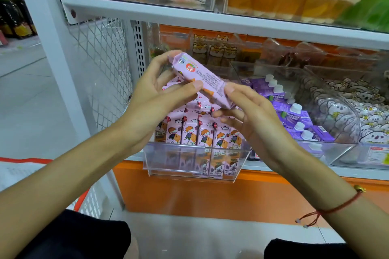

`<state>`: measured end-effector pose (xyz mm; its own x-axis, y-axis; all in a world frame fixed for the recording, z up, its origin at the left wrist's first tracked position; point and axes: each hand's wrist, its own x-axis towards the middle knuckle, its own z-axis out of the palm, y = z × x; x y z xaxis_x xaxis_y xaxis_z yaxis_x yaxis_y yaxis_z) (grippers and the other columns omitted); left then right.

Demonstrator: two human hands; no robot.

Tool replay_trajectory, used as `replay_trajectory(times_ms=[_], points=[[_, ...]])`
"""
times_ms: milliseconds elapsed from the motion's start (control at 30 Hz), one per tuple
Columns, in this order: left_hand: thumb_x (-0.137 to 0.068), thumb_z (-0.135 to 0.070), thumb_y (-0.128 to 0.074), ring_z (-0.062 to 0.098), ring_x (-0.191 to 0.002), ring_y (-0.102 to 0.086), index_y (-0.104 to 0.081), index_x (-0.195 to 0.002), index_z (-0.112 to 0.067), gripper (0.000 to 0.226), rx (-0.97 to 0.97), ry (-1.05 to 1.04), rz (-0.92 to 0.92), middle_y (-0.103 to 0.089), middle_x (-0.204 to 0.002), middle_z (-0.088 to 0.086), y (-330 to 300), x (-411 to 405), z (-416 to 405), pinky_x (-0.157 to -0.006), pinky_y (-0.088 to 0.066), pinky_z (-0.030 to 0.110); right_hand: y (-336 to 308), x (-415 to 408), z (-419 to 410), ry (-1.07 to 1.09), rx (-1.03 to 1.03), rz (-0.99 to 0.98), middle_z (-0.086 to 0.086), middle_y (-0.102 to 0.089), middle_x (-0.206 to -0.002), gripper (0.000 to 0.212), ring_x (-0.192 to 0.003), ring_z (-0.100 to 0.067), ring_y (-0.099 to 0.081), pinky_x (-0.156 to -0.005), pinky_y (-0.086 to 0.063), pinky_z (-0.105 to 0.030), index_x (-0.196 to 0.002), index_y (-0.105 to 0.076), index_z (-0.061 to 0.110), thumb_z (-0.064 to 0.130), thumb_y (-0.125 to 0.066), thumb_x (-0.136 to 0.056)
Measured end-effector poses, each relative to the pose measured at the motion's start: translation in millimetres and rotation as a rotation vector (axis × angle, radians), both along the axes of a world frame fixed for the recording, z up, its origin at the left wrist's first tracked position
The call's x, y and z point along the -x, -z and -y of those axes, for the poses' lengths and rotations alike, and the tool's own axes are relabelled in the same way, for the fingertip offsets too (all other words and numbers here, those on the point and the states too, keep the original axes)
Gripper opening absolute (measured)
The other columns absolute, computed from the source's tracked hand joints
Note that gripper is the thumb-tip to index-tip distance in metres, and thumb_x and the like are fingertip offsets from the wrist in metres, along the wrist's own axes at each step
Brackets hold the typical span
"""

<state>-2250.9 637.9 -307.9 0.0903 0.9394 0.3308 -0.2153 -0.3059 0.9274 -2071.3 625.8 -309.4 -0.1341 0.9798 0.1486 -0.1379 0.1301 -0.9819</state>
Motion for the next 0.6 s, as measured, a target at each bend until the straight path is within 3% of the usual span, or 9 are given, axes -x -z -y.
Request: replay_trajectory(times_ms=[100,167,267,333,400,500,600], points=[[-0.062,-0.028,-0.079,0.01,-0.099,-0.069,-0.051,-0.122,-0.016,0.066,0.042,-0.127,0.038,-0.068,-0.116,0.002,0.9,-0.5,-0.1,-0.076,-0.056,0.022,-1.1,0.5,-2.5,0.06,-0.052,0.01,0.001,-0.069,-0.109,0.044,-0.082,-0.013,-0.068,-0.073,-0.052,-0.021,-0.115,-0.061,0.017,0.031,-0.072,-0.075],[-0.063,-0.032,-0.079,0.01,-0.098,-0.069,-0.053,-0.12,-0.014,0.065,0.057,-0.158,0.033,-0.069,-0.113,0.001,0.8,-0.6,-0.4,-0.074,-0.056,0.021,0.0,2.4,-6.4,0.122,-0.073,0.058,0.003,-0.069,-0.107,0.037,-0.084,-0.012,-0.068,-0.076,-0.052,-0.023,-0.114,-0.062,0.018,0.029,-0.072,-0.079],[-0.073,-0.029,-0.078,0.009,-0.096,-0.07,-0.054,-0.114,-0.014,0.05,0.011,-0.203,-0.012,-0.071,-0.107,-0.004,0.3,1.3,-2.3,-0.07,-0.057,0.02,0.7,6.1,-15.9,0.128,-0.037,0.034,0.005,-0.069,-0.094,0.027,-0.08,-0.009,-0.065,-0.068,-0.05,-0.016,-0.111,-0.065,0.014,0.03,-0.061,-0.09],[-0.08,-0.024,-0.074,0.007,-0.093,-0.07,-0.051,-0.116,-0.016,0.043,-0.042,-0.259,-0.082,-0.07,-0.106,-0.006,0.4,5.4,-5.4,-0.069,-0.057,0.02,1.1,10.9,-23.0,0.112,-0.016,0.089,0.003,-0.069,-0.101,0.028,-0.082,-0.01,-0.065,-0.068,-0.052,-0.017,-0.113,-0.064,0.015,0.033,-0.057,-0.093],[-0.084,-0.022,-0.072,0.003,-0.089,-0.07,-0.049,-0.118,-0.019,0.041,-0.119,-0.34,-0.163,-0.067,-0.106,-0.009,0.3,11.0,-9.3,-0.071,-0.056,0.018,5.8,16.7,-30.2,0.158,-0.047,0.281,0.003,-0.065,-0.113,0.039,-0.09,-0.011,-0.066,-0.076,-0.055,-0.026,-0.125,-0.056,0.016,0.036,-0.058,-0.092],[-0.086,-0.019,-0.07,-0.005,-0.086,-0.067,-0.052,-0.112,-0.025,0.032,-0.258,-0.442,-0.311,-0.063,-0.099,-0.02,0.9,17.6,-15.3,-0.072,-0.052,0.011,17.7,21.5,-35.4,0.209,-0.243,0.714,0.005,-0.053,-0.123,0.052,-0.102,-0.01,-0.055,-0.086,-0.049,-0.03,-0.136,-0.04,0.021,0.035,-0.061,-0.091],[-0.085,-0.023,-0.071,-0.001,-0.091,-0.065,-0.053,-0.109,-0.033,0.031,-0.285,-0.441,-0.491,-0.06,-0.099,-0.027,3.9,20.7,-21.9,-0.083,-0.056,0.024,30.5,21.8,-36.5,0.133,-0.444,1.098,-0.001,-0.046,-0.138,0.062,-0.123,-0.019,-0.041,-0.096,-0.035,-0.032,-0.139,-0.038,0.018,0.043,-0.061,-0.087]])
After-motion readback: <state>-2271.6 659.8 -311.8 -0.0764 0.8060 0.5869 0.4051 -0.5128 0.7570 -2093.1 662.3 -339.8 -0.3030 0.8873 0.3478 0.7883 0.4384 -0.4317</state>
